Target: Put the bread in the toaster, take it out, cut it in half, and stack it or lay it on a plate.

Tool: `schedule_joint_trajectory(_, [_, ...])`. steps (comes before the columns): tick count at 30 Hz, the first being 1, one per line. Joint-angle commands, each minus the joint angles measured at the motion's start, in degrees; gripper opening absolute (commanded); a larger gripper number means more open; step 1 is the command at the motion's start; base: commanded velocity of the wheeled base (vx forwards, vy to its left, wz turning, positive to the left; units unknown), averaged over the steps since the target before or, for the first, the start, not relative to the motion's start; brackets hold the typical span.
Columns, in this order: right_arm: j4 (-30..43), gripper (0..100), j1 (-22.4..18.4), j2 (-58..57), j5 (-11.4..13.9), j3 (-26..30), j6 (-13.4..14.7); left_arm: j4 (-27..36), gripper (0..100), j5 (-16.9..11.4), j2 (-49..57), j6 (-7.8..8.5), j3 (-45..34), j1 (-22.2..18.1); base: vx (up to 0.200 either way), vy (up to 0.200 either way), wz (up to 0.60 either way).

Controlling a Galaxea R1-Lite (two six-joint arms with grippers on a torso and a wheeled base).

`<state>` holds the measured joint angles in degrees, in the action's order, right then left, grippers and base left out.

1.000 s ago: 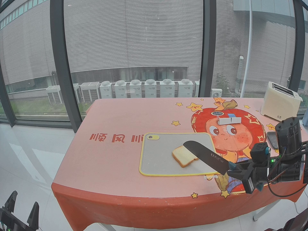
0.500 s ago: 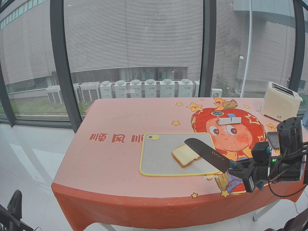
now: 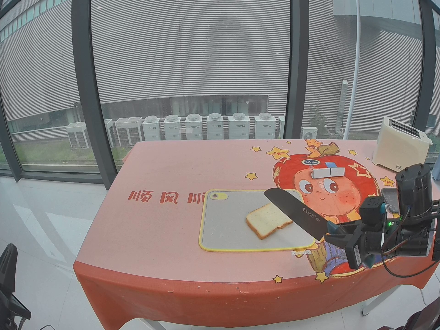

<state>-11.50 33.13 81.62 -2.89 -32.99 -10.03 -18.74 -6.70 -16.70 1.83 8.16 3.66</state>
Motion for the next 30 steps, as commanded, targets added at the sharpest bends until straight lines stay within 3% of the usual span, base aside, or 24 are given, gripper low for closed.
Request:
schedule_joint_trajectory(1, [-0.2,0,0.4,1.4,-1.2,-1.7,0.9,-0.2,0,-0.8,-12.1,0.28,5.6,5.3,0.0,0.0,0.0])
schedule_joint_trajectory(6, [-0.3,0,1.4,2.3,-1.5,-1.8,3.4,-0.3,0,-0.9,-19.9,0.46,10.6,7.7,0.0,0.0,0.0])
schedule_joint_trajectory(10, [-0.3,0,1.5,2.5,-2.8,-2.0,3.4,-0.3,0,-1.1,-25.0,2.13,14.5,7.8,0.0,0.0,0.0])
schedule_joint_trajectory(17, [-0.3,0,1.7,4.3,-3.5,-2.1,3.4,-5.3,0,-6.2,-34.8,2.74,21.6,7.8,0.0,0.0,0.0])
schedule_joint_trajectory(30, [-0.4,0,2.9,6.1,-3.2,-1.7,3.4,-5.5,0,-18.4,-45.9,1.07,27.6,7.7,0.0,0.0,0.0])
